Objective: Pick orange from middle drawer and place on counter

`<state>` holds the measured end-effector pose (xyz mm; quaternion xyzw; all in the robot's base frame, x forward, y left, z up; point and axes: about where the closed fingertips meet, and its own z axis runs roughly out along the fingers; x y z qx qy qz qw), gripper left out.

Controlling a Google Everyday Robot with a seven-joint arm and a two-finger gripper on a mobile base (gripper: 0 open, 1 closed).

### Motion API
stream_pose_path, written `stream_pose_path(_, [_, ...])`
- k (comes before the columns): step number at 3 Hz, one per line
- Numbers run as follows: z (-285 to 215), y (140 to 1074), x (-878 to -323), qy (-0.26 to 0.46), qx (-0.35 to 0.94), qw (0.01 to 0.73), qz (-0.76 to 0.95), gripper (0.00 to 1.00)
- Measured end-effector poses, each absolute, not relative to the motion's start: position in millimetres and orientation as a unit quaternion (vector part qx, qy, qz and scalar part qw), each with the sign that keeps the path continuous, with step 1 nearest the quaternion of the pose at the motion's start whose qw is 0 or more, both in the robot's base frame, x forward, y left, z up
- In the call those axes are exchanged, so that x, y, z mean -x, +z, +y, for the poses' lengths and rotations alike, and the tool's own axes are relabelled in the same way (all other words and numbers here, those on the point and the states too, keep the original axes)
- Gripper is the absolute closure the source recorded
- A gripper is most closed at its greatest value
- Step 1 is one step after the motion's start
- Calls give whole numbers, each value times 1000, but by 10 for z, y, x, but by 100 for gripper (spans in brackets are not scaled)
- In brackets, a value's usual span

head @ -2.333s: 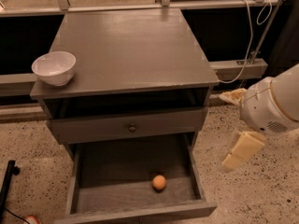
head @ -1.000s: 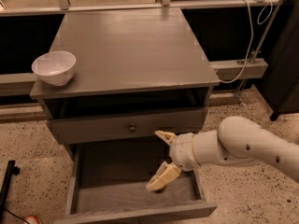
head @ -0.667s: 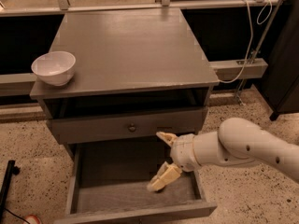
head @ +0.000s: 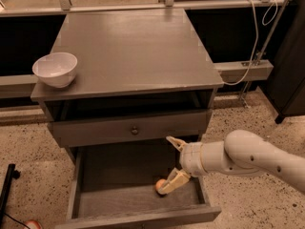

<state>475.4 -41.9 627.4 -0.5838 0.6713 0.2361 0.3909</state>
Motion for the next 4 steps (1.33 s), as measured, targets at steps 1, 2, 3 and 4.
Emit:
stream_pose_path(1, [-679,5677,-4894,195,609,383,666,0])
stream_pose_path(2, [-881,5147,-4971,184,625,357,670,0])
stream_pose_path(3, [-855,4569,-5064,207,622,345,672,0])
stream_pose_path(4, [-729,4272,-5146,223,619,341,672,0])
